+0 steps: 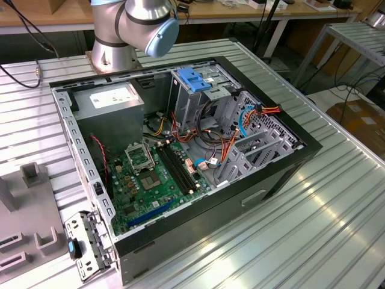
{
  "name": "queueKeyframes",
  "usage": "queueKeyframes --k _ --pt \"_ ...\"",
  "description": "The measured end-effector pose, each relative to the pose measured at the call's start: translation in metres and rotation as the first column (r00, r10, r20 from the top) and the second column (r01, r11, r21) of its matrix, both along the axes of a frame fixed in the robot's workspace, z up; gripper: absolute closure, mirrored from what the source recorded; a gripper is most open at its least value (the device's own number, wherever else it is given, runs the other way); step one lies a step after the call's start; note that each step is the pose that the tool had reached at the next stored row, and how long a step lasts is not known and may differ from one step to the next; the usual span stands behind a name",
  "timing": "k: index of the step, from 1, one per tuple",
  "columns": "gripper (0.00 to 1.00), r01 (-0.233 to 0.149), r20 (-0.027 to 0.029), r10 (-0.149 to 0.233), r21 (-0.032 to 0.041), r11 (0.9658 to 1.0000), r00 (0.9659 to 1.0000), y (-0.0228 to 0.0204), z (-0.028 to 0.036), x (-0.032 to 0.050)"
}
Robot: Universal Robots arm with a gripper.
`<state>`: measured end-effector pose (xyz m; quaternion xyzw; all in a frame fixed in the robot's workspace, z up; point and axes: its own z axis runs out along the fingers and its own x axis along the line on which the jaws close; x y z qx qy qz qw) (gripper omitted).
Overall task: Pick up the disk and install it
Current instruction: 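Pick up the disk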
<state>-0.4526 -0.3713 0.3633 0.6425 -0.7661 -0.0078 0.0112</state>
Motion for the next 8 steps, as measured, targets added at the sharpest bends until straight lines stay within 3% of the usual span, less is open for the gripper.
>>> queueKeyframes --k 2,3,8 --pt "0.62 -0.06 0.0002 0.06 0.0 0.9982 0.9982 0.0 -0.0036 0.0" --pt "0.55 -0.075 0.0004 0.075 0.0001 0.9972 0.9972 0.0 -0.005 0.0" --pt "0.55 -0.121 0.0002 0.121 0.0 0.9926 0.9926 0.0 -0.0117 0.0"
